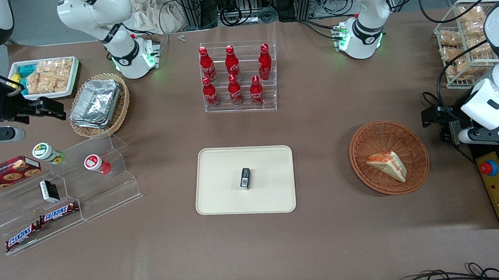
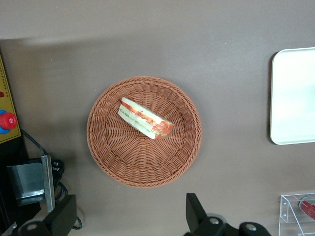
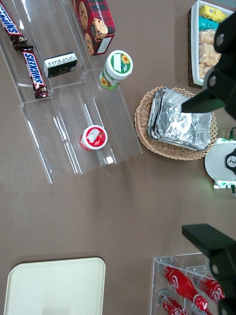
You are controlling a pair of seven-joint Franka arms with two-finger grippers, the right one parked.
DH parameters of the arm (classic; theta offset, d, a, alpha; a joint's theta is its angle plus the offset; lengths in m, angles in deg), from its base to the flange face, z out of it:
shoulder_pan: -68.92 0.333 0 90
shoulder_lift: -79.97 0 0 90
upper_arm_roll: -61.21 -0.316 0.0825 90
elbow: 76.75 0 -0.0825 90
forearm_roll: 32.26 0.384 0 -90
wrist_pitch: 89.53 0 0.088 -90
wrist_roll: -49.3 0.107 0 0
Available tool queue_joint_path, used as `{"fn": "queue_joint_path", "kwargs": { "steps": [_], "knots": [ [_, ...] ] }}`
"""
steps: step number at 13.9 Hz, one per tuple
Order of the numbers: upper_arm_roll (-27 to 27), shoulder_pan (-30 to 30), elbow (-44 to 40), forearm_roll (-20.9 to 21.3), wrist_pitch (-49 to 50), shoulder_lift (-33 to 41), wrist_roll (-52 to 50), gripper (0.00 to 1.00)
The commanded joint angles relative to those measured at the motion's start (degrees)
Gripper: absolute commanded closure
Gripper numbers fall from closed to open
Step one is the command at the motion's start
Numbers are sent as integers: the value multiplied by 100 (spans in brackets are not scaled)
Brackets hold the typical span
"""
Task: Place sandwich from basket to tray
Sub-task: 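Move the left gripper over the wrapped sandwich in the wicker basket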
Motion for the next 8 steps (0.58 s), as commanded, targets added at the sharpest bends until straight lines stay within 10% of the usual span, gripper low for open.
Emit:
{"fn": "queue_joint_path", "kwargs": {
  "steps": [1, 8],
  "knots": [
    [-37, 44, -193, -37, 188, -87, -63, 0],
    [-203, 35, -115, 113, 224, -324, -792, 0]
  ]
}}
